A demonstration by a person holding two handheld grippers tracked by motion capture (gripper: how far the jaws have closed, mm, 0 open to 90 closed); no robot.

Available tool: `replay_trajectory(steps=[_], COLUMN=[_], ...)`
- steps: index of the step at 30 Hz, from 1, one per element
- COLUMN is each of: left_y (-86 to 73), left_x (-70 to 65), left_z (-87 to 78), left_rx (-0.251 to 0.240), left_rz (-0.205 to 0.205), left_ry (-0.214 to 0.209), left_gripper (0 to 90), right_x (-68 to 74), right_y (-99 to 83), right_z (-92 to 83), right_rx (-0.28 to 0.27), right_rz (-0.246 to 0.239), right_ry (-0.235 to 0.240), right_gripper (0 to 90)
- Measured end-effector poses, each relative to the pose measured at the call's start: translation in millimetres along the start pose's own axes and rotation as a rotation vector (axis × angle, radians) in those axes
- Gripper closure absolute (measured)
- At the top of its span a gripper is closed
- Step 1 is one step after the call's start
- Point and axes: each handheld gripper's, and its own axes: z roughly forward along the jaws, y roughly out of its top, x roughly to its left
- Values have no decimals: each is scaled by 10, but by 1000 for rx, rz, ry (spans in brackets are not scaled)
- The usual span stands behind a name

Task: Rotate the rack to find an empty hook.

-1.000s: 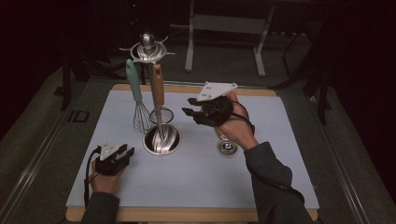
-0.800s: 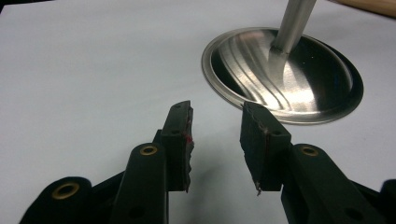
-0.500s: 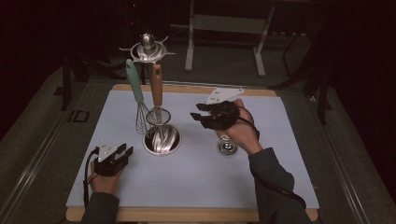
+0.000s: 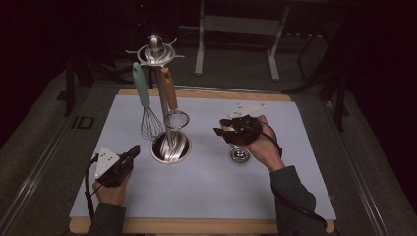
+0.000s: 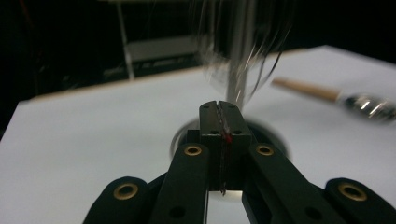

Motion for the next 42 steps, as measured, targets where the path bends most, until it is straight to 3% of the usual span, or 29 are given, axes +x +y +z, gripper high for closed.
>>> replay_trajectory(steps=[4, 8, 15, 19, 22, 34, 42], left_y=[266, 523, 873, 1007, 1170, 1710, 1949], left_x=[-7, 3, 13, -4, -31, -83, -70], left_z=[-37, -67, -129, -156, -178, -240, -143], left_rx=[-76, -136, -241, -276, -332, -435, -444], left_rz=[-22, -19, -19, -8, -6, 37, 27], left_ry=[-41, -76, -78, -83, -89, -107, -107], left_gripper=[899, 893, 899, 900, 900, 900, 900], right_x=[15, 33, 43, 55, 80, 112, 70], right_y=[-138, -291, -549, -642, -734, -995, -1076], right_z=[62, 123, 169, 168, 171, 166, 113], right_rx=[41, 80, 97, 105, 119, 93, 82], right_rz=[5, 11, 54, 71, 90, 150, 187], right_ry=[-13, -20, -16, -33, -50, -32, -33], right_gripper=[597, 597, 586, 586, 585, 564, 564])
